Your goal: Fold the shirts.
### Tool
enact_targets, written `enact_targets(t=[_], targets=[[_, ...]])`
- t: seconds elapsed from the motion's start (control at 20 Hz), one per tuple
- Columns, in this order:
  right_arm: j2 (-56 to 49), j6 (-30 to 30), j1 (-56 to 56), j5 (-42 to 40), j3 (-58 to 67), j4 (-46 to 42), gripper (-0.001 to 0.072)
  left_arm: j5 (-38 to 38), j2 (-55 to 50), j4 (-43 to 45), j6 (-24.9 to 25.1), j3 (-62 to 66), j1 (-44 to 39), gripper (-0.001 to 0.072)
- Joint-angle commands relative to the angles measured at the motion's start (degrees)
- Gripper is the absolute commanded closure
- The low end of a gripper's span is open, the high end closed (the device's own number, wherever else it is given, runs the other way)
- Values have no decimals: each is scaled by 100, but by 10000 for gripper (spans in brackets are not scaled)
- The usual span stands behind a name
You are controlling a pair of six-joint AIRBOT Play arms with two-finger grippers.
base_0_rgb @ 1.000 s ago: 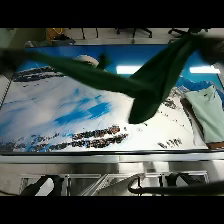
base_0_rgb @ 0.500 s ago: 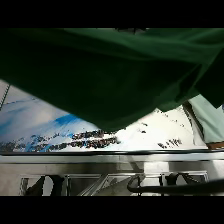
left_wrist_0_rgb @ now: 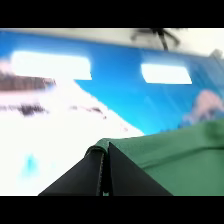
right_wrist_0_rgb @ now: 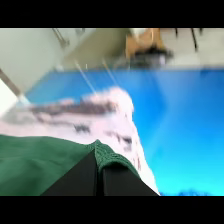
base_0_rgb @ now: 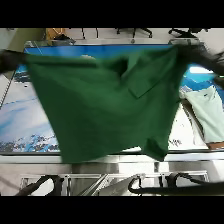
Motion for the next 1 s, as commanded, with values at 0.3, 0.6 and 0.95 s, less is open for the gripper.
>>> enact_targets(t=[0.3,0.6,0.95], targets=[[-1707,-461,120,-955,-17,-509,405,-1217,-3257,304,-752,2105,-555,5],[-876,2243,-1300,1276,-90,-3488,403,-3497,-2623,933,-1733,1250,350,5],[-874,2293,-1921,1512,-240,-3724,403,-2487,-723,2059,-1784,-3423,420,5]])
